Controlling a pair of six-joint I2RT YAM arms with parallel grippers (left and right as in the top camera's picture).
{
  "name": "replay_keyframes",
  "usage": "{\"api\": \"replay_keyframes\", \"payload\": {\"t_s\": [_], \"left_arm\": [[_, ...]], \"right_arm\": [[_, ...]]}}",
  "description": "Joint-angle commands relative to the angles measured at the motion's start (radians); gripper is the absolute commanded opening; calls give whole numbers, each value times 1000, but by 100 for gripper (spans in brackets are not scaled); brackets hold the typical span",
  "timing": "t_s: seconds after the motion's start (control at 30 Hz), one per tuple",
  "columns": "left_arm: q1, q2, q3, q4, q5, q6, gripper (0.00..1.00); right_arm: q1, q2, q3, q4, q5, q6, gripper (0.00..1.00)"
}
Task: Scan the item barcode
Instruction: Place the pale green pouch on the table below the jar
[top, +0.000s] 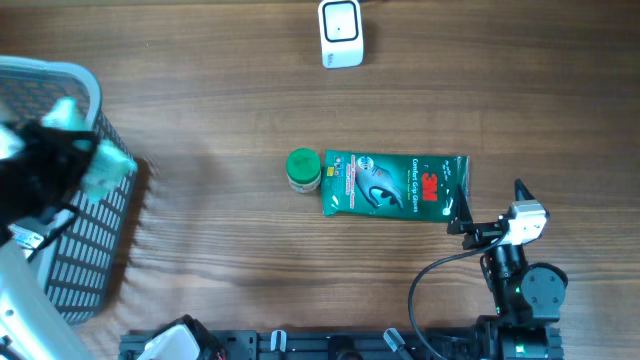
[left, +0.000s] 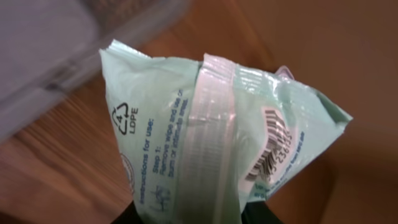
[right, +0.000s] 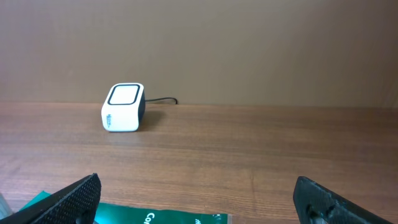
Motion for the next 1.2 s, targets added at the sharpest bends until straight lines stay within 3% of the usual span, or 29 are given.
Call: {"api": "replay_keyframes", "payload": {"t_s": [0.0,0.07,0.17,0.3,0.5,0.67,0.7,0.73,0.77,0.8,0.9,1.0,1.07,1.17], "left_arm": [[-236,3,-13,-50,18,231,27],[-360,4,-70,-48,-16,238,26],[-520,4,-231,16,-18,237,17],[-695,4,-555,277,-18,153,17],[-869,4,-1035,703,-40,-84,17],[-933,4,-1253,1039,-201,-347,24],[-938,4,-1263,1069,-233,-378,35],[-942,4,-1268,1096,-269,-412,49],[-945,4,-1268,1120,-296,-438,86],[-946,4,-1268,1152,-299,-466,100],[-946,4,-1220,1218,-295,-494,100],[-945,2,-1014,1177,-419,-359,100],[-943,-6,-818,1014,-497,-341,100],[-941,-16,-384,602,-748,-341,100]], "right_arm": [[6,-5,-1,5,11,-10,100],[6,-5,-1,5,11,-10,100],[6,-5,-1,5,11,-10,100],[6,-5,-1,5,11,-10,100],[6,-5,-1,5,11,-10,100],[6,-5,-1,5,11,-10,100],[6,-5,-1,5,11,-10,100],[6,-5,-1,5,11,-10,100],[6,-5,-1,5,11,-10,100],[6,-5,-1,5,11,-10,100],[6,-5,-1,5,11,-10,100],[6,-5,-1,5,11,-10,100],[6,-5,-1,5,11,-10,100],[6,-5,-1,5,11,-10,100]]}}
